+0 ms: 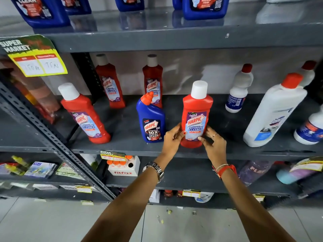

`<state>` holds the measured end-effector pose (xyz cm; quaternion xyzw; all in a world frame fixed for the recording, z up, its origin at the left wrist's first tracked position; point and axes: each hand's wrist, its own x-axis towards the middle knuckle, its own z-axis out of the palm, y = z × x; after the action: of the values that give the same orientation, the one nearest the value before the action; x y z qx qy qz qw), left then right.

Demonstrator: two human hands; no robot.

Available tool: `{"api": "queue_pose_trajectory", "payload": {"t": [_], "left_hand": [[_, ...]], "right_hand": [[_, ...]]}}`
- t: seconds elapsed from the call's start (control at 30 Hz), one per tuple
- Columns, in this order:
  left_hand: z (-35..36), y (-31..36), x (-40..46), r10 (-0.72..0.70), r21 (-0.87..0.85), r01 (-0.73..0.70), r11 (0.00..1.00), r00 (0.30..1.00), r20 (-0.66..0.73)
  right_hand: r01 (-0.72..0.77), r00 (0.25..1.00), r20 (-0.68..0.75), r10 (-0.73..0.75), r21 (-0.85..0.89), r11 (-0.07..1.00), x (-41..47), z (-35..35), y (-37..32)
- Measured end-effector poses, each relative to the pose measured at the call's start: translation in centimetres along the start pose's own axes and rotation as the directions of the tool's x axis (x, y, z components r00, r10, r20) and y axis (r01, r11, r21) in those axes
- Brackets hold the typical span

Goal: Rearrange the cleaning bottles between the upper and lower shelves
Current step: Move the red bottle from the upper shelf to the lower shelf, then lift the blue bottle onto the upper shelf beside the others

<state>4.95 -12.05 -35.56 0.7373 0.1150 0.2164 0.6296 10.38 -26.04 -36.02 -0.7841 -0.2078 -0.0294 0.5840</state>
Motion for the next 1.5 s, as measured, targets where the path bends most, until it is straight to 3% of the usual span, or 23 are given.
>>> {"api": "queue_pose_trajectory", "payload": {"t": [0.07,0.13,0.2,0.27,0.3,0.37,0.43,0.47,0.57,0.67,0.9,1.03,1.2,1.33,1.5], "left_hand": [[-0.2,0.3,-0.3,0.007,0.007,-0.007,1.000,1.000,0.009],[-0.7,0.6,-1.3,0.032,0.009,-0.031,0.999,0.996,-0.085],[-1.7,1.0,-2.7,0.078,-0.053,-0.099,0.994,0.949,-0.307],[-3.8,1.1,-3.7,0.106,-0.088,-0.182,0.979,0.833,-0.543],[-5.0,1.0,-3.9,0.116,-0.064,-0.198,0.978,0.774,-0.623],[-7.4,0.6,-3.8,0.110,-0.014,-0.162,0.987,0.727,-0.677],[-9.2,0.1,-3.2,0.051,0.012,-0.057,0.998,0.772,-0.634],[-9.9,-0.3,-2.8,0.005,0.018,0.007,1.000,0.812,-0.583],[-10.9,-0.9,-1.5,-0.122,-0.067,0.104,0.992,0.913,-0.389],[-11.3,-0.7,-1.1,-0.144,-0.141,0.111,0.984,0.958,-0.250],[-12.0,0.4,-1.5,-0.144,-0.108,0.120,0.987,0.958,-0.248],[-12.5,0.8,-3.8,-0.114,-0.088,0.095,0.992,0.965,-0.237],[-13.1,4.8,-6.8,0.032,-0.088,-0.056,0.995,0.967,-0.251],[-13.8,9.9,-7.6,0.134,-0.055,-0.158,0.986,0.944,-0.302],[-14.9,17.3,-7.4,0.300,0.000,-0.325,0.946,0.872,-0.386]], "right_hand": [[-0.015,1.000,0.016,0.015,0.008,1.000,-0.1,0.0,0.0],[-0.051,0.999,0.017,0.050,0.082,0.995,-0.5,0.1,-0.5],[-0.035,0.992,-0.111,0.056,0.182,0.983,-1.3,0.6,-1.4],[0.114,0.960,-0.267,-0.080,0.113,0.987,-2.4,1.7,-2.5],[0.188,0.951,-0.259,-0.170,0.046,0.981,-2.9,2.5,-3.0],[0.271,0.962,-0.024,-0.271,-0.010,0.962,-3.0,4.7,-4.4],[0.238,0.935,0.278,-0.220,-0.031,0.971,-2.4,7.6,-5.3],[0.207,0.927,0.334,-0.172,-0.074,0.975,-1.8,8.9,-5.4],[0.088,0.969,0.242,-0.043,-0.178,0.980,-0.2,11.3,-5.1],[0.013,0.973,0.226,0.045,-0.248,0.969,1.1,12.1,-4.4],[-0.138,0.951,0.271,0.146,-0.047,0.989,1.3,13.0,-4.8],[-0.094,0.963,0.256,0.080,0.043,0.995,-1.0,11.7,-5.7],[0.018,0.968,0.241,-0.068,0.204,0.979,-3.0,8.7,-9.8],[0.150,0.960,0.185,-0.208,0.283,0.947,-3.3,6.0,-15.0],[0.347,0.924,0.072,-0.376,0.254,0.903,-2.3,3.2,-22.0]]}}
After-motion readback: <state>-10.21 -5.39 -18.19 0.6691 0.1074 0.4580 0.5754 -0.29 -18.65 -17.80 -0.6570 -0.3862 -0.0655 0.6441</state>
